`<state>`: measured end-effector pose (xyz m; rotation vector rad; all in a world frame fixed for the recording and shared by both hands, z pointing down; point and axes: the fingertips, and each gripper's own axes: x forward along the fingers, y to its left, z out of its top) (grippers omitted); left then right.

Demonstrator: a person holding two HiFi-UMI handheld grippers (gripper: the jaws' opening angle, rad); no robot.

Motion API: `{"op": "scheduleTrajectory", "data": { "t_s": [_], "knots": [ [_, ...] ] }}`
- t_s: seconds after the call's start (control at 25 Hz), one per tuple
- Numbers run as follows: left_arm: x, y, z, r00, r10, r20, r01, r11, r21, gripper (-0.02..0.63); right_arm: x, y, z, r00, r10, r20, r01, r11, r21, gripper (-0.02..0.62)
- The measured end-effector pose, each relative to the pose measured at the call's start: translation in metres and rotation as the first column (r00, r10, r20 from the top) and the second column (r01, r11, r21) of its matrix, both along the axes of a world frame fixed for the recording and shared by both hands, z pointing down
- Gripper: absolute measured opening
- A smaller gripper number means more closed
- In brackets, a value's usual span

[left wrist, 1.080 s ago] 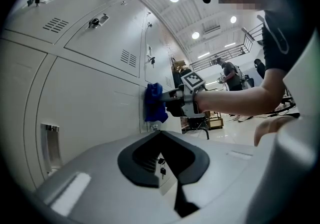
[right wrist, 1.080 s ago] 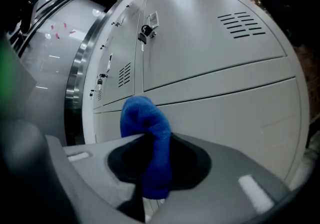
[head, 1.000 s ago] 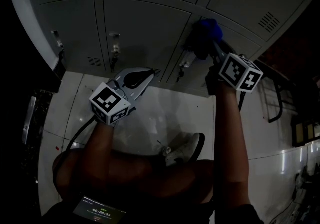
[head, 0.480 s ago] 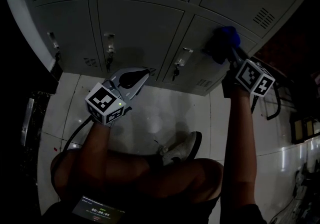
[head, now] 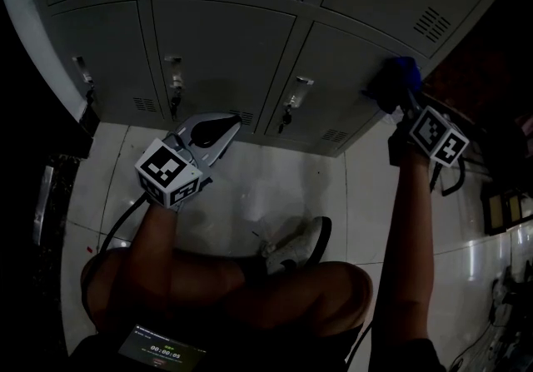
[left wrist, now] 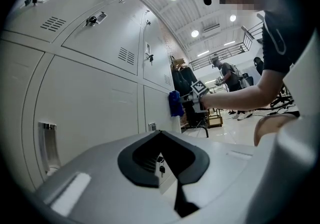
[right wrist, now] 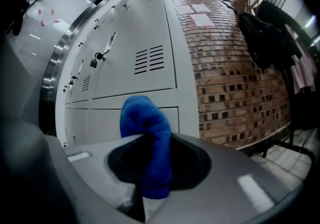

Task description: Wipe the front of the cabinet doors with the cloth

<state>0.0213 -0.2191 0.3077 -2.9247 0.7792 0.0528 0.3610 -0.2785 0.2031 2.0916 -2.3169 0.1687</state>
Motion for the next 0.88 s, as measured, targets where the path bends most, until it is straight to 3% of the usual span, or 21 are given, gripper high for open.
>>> {"op": "scheduleTrajectory", "data": {
  "t_s": [0.28, 0.48, 0.64, 0.88],
  "knots": [
    [0.002, 0.000, 0.002, 1.000, 0.001, 0.009, -0.001, 1.000, -0.002, 0.005, 0.032, 0.006, 0.002, 0.997, 0.073, -0.027, -0.073, 0.997, -0.008, 0.080],
    [0.002, 0.000, 0.002, 1.000, -0.001, 0.010, 0.001, 1.000, -0.003, 0.005, 0.033, 0.013, 0.003, 0.997, 0.081, -0.013, -0.081, 0.997, 0.006, 0.080],
    [0.002, -0.001, 0.002, 1.000, -0.002, 0.007, 0.002, 1.000, -0.005, 0.005, 0.002, 0.021, -0.003, 1.000, 0.025, -0.001, -0.025, 0.999, 0.040, 0.080],
    [0.002, -0.001, 0.001, 1.000, -0.002, 0.000, 0.002, 1.000, -0.006, 0.006, -0.082, 0.022, 0.006, 0.992, -0.129, 0.001, 0.129, 0.991, 0.025, 0.080]
  ]
}}
